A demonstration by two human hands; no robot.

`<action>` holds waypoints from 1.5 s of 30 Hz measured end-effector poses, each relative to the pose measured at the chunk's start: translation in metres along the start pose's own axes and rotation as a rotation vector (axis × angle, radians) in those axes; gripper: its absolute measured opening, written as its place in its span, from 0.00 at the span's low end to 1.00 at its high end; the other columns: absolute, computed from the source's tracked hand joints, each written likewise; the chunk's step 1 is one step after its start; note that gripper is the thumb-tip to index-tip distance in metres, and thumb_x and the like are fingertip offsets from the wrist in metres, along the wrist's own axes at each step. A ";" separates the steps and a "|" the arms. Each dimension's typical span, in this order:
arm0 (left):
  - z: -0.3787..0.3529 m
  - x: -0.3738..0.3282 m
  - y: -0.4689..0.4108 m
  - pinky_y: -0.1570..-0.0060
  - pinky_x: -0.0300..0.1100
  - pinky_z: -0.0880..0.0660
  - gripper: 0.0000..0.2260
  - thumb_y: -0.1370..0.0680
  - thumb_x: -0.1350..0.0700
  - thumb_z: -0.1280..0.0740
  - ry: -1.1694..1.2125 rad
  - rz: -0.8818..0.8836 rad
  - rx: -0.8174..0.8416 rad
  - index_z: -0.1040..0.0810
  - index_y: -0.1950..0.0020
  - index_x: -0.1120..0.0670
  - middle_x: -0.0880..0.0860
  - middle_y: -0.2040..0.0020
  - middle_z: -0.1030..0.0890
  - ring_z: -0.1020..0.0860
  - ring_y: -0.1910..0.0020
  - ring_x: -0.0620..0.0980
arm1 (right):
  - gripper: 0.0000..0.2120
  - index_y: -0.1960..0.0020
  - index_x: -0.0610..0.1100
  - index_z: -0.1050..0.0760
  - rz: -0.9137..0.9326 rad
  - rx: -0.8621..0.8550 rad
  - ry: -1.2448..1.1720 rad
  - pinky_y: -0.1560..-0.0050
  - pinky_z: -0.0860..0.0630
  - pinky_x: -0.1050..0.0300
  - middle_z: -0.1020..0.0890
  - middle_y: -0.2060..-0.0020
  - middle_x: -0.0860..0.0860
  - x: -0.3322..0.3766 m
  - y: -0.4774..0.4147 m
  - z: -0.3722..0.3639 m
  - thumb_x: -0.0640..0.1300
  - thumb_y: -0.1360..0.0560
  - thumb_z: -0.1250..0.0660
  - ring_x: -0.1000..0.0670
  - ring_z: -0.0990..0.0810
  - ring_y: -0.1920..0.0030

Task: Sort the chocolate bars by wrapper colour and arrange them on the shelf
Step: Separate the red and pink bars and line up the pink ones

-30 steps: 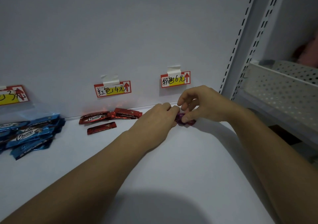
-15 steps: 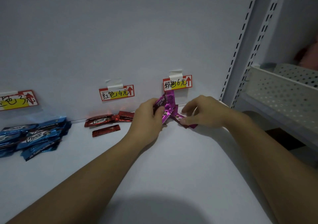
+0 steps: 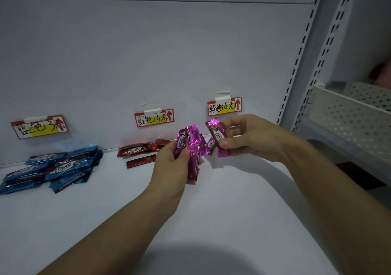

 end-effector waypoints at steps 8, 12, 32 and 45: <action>-0.006 -0.002 0.004 0.58 0.51 0.21 0.10 0.17 0.54 0.35 0.108 0.008 0.035 0.20 0.38 0.52 0.54 0.50 0.16 0.19 0.53 0.53 | 0.23 0.45 0.36 0.26 0.125 -0.103 0.051 0.63 0.17 0.55 0.14 0.63 0.42 0.000 -0.005 -0.037 0.35 0.35 0.20 0.45 0.14 0.64; -0.010 -0.001 0.004 0.59 0.47 0.22 0.13 0.20 0.57 0.31 0.059 0.029 0.123 0.21 0.35 0.52 0.57 0.45 0.18 0.20 0.53 0.53 | 0.26 0.45 0.39 0.28 0.235 -0.109 0.247 0.62 0.15 0.48 0.15 0.57 0.37 0.008 -0.007 -0.035 0.36 0.37 0.18 0.38 0.15 0.62; 0.001 -0.002 -0.001 0.58 0.45 0.18 0.14 0.17 0.58 0.38 0.462 0.165 0.256 0.23 0.33 0.57 0.56 0.44 0.14 0.15 0.55 0.51 | 0.04 0.54 0.50 0.18 0.267 -0.247 0.853 0.58 0.25 0.60 0.17 0.59 0.56 -0.017 -0.042 0.006 0.46 0.27 0.23 0.54 0.21 0.57; -0.008 0.000 0.002 0.48 0.57 0.19 0.14 0.20 0.68 0.36 0.482 0.200 0.331 0.25 0.36 0.56 0.62 0.46 0.15 0.15 0.46 0.60 | 0.05 0.51 0.44 0.17 0.224 -0.248 0.229 0.57 0.18 0.58 0.13 0.58 0.49 -0.011 -0.029 0.009 0.37 0.23 0.30 0.48 0.13 0.55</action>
Point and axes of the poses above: each hand's wrist, its own y-axis away from the middle knuckle, its own z-axis out of the back of the hand, x = y × z, the point moved 8 cm from there along -y, towards the middle knuckle
